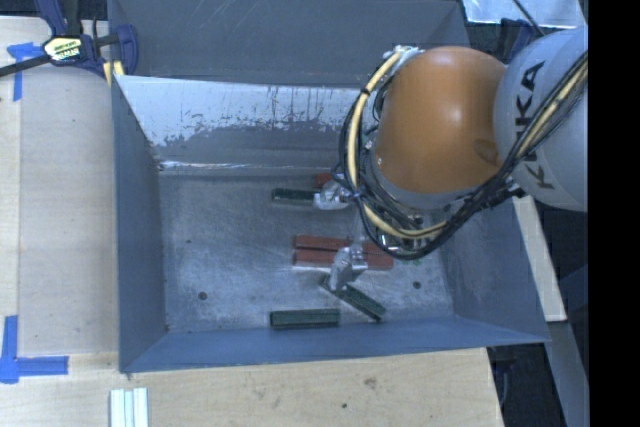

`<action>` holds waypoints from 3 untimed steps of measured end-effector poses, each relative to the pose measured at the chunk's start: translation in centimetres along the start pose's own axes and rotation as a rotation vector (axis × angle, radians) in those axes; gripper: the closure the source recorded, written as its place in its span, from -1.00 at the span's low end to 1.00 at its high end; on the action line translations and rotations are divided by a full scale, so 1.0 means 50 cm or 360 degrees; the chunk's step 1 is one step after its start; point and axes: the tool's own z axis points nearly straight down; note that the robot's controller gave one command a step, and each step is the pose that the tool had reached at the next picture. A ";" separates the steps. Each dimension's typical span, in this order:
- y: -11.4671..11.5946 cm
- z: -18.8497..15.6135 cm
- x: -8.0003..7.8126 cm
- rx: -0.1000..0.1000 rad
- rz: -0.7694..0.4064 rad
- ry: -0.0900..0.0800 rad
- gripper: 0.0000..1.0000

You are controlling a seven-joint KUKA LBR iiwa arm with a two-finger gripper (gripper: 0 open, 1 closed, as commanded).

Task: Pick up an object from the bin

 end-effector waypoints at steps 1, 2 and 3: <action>-0.001 -0.009 -0.003 -0.0001 0.0004 -0.0014 -1.00; -0.009 0.099 -0.044 -0.0003 0.0005 -0.0025 -1.00; -0.052 0.261 -0.022 -0.0008 -0.0231 -0.0086 1.00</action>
Offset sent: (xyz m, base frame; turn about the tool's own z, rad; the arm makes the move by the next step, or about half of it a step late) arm 0.0372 -0.0090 -0.1077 0.0044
